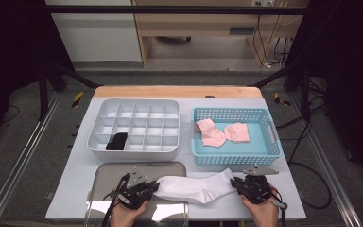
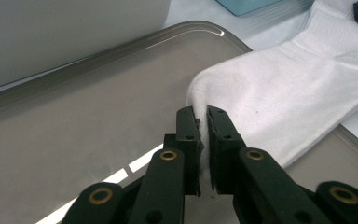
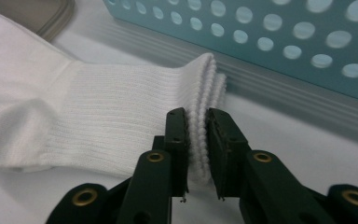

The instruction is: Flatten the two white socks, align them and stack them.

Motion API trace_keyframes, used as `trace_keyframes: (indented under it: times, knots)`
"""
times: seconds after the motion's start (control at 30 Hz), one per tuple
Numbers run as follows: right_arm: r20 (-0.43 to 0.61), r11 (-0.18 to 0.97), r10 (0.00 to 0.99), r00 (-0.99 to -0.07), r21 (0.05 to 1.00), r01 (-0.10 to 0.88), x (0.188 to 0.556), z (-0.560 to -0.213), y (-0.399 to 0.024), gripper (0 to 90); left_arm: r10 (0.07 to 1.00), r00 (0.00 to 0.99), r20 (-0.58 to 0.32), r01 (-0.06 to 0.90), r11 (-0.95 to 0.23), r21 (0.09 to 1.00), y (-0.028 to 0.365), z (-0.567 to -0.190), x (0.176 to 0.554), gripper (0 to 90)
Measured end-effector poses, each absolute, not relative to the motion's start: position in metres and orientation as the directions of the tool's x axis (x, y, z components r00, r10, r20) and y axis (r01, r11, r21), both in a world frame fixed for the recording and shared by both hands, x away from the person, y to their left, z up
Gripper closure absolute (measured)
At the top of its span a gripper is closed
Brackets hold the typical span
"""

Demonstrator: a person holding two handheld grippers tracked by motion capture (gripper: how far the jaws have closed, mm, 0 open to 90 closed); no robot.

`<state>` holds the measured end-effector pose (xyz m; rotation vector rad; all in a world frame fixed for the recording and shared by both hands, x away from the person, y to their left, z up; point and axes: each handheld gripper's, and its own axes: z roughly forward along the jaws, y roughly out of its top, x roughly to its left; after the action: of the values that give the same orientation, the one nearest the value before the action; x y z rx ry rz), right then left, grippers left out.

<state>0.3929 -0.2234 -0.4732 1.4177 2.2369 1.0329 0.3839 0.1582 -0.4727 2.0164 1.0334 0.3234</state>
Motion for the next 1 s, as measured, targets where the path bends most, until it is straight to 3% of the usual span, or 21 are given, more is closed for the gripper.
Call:
trace_keyframes:
  times: [0.03,0.17,0.3,0.53,0.73,1.0]
  knots:
    - [0.123,0.239,0.877,-0.465,0.728,0.643,0.392,-0.472,-0.225,71.6,0.769,0.626,-0.131,0.548,-0.314,0.776,0.16,-0.471,0.384,78.1]
    - [0.133,0.203,0.878,-0.46,0.768,0.608,0.389,-0.467,-0.23,68.2,0.766,0.628,-0.138,0.536,-0.297,0.79,0.163,-0.467,0.384,72.7]
    - [0.151,0.167,0.879,-0.453,0.791,0.588,0.387,-0.463,-0.235,65.5,0.759,0.635,-0.145,0.515,-0.276,0.811,0.164,-0.457,0.381,71.7]
    - [0.145,0.169,0.874,-0.464,0.804,0.57,0.388,-0.463,-0.233,58.6,0.727,0.675,-0.125,0.472,-0.296,0.83,0.152,-0.433,0.384,81.2]
    - [0.147,0.167,0.873,-0.465,0.805,0.569,0.387,-0.462,-0.233,57.9,0.685,0.721,-0.11,0.442,-0.331,0.834,0.117,-0.427,0.387,88.7]
    - [0.153,0.165,0.873,-0.463,0.801,0.576,0.385,-0.463,-0.236,57.3,0.653,0.749,-0.113,0.44,-0.362,0.822,0.089,-0.434,0.393,89.2]
